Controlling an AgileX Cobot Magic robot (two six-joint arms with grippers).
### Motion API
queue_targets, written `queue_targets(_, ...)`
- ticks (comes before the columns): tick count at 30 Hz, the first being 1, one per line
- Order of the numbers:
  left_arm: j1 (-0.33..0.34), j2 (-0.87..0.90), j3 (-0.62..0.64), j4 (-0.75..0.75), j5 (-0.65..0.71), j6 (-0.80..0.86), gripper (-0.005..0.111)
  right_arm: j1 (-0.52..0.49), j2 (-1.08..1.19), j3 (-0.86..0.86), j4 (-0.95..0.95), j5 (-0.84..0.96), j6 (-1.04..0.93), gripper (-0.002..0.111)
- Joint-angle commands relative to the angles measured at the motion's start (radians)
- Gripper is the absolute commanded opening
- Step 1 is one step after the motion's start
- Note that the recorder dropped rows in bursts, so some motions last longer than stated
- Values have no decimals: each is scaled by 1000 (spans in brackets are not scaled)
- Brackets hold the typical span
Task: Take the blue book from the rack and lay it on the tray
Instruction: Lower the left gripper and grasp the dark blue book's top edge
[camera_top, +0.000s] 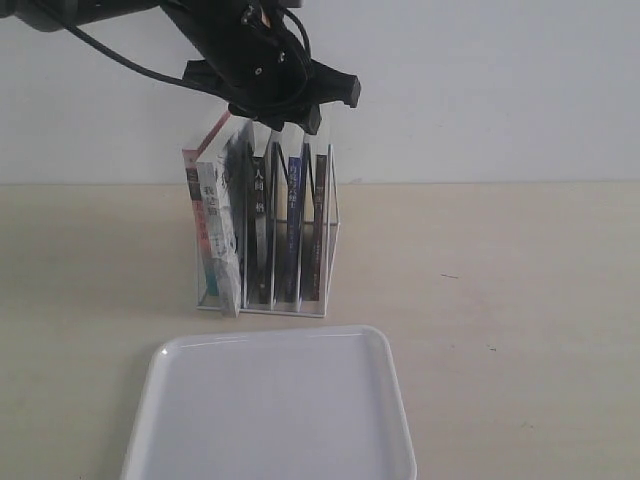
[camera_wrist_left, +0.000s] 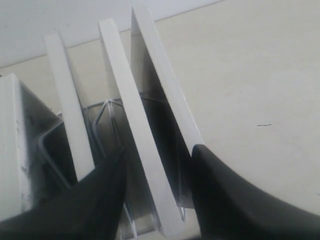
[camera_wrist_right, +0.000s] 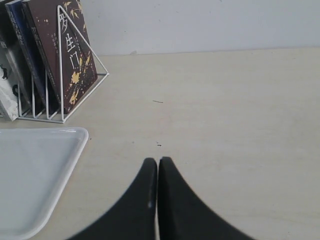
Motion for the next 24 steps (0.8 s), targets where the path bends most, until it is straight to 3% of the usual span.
queue_targets(1,-9,5,-7,4,-8,-27,39,-1,-5,0,-6,-3,-3,0)
queue_targets(24,-9,8,-7,2,-3,-38,39,-1,-5,0,-6,-3,-3,0)
